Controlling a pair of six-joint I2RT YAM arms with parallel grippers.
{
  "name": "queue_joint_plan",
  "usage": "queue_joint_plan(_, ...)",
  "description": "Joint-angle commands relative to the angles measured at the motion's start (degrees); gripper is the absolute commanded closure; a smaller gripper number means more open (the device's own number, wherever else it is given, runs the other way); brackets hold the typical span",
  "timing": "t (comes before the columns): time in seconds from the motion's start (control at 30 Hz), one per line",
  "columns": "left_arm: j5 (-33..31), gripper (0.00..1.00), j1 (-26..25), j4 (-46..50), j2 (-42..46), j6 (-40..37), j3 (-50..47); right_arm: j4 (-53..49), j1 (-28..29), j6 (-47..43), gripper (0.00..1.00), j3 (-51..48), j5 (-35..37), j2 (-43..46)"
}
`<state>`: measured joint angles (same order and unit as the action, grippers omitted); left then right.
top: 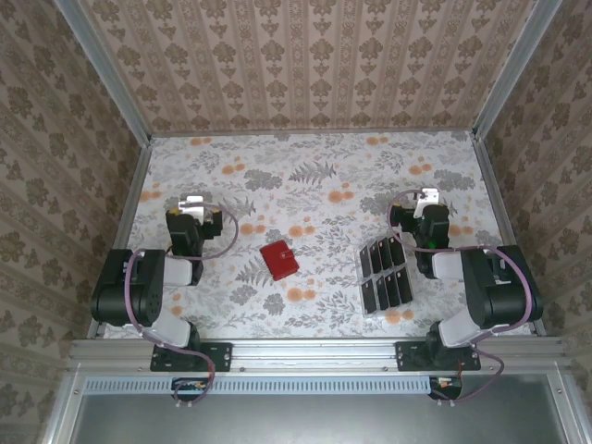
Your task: Put the credit cards into the card holder
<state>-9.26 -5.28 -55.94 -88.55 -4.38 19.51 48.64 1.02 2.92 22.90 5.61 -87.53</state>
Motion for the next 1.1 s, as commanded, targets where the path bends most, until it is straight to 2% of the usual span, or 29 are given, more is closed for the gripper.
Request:
queue_joint_plan(0.0, -1.11, 0.0, -0.08, -0.65, -0.15, -0.89, 0.5, 0.49, 0.19, -0.67, 0.0, 0.31, 0.11, -0.1)
queue_joint_plan(0.37, 1.25, 0.0, 1.7, 3.23, -0.1, 0.52, 2.39, 0.54, 0.21, -0.63, 0.0, 0.31, 0.1, -0.1)
queue_joint_plan(0.57, -3.94, 0.0, 1.74, 2.77, -0.13, 2.61, 2.21, 0.57, 0.23, -0.65, 0.0, 0.31, 0.1, -0.1)
queue_joint_plan(1.07, -2.78, 0.0, 2.04, 2.72, 0.02, 2.56, 2.03, -1.81, 0.04, -0.37, 0.0, 0.95, 0.15, 1.54)
